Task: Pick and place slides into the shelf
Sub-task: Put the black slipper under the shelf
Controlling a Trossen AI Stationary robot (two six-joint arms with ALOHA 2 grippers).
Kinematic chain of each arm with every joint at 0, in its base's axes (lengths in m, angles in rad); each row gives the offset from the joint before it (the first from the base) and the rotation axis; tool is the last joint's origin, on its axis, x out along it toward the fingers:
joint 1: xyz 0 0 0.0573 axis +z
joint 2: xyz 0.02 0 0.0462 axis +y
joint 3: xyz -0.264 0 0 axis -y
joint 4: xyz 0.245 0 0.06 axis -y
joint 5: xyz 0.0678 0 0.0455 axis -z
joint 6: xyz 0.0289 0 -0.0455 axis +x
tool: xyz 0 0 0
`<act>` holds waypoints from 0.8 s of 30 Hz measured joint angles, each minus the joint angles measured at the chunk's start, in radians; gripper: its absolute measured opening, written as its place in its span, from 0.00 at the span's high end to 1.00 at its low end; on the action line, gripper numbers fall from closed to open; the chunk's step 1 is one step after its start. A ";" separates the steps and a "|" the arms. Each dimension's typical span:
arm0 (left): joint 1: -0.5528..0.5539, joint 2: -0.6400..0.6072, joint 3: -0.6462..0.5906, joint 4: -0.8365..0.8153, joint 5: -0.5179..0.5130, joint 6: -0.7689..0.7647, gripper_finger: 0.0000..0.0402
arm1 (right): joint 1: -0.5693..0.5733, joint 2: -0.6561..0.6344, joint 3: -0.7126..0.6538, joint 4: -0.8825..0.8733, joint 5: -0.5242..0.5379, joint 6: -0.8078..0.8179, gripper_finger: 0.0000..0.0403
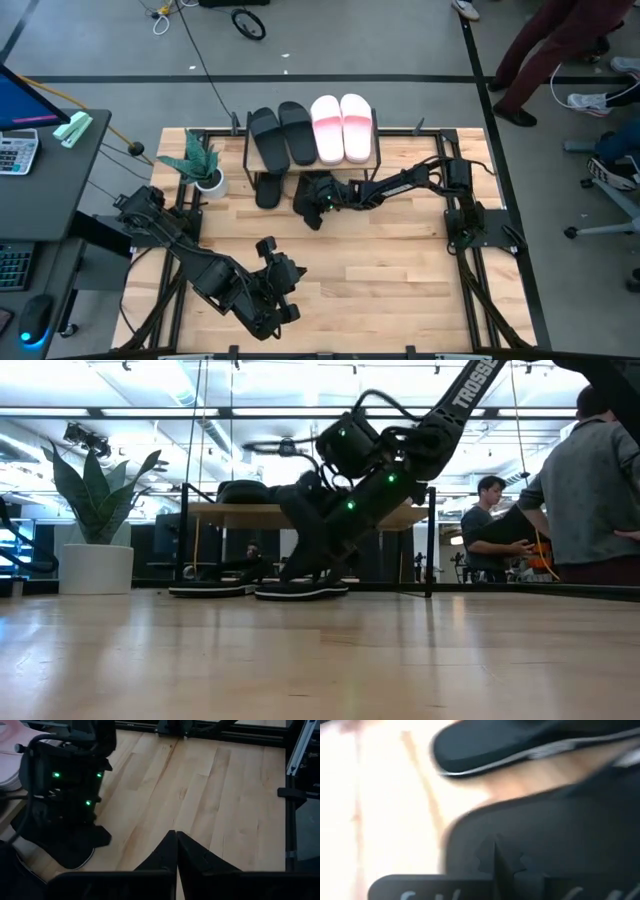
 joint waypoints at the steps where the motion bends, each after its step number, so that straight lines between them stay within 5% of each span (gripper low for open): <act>1: 0.003 0.000 0.000 0.004 0.000 0.000 0.97 | 0.010 0.000 0.000 0.012 -0.001 -0.004 1.00; 11: 0.033 0.000 0.000 0.016 0.000 0.001 0.97 | 0.044 -0.004 0.001 -0.011 0.021 -0.010 1.00; 16: 0.037 0.000 0.000 0.016 0.000 0.002 0.99 | 0.115 -0.011 0.002 -0.095 0.271 -0.035 1.00; 24: 0.037 0.000 0.000 0.015 0.000 0.046 0.94 | 0.119 -0.013 0.002 -0.218 0.474 -0.029 1.00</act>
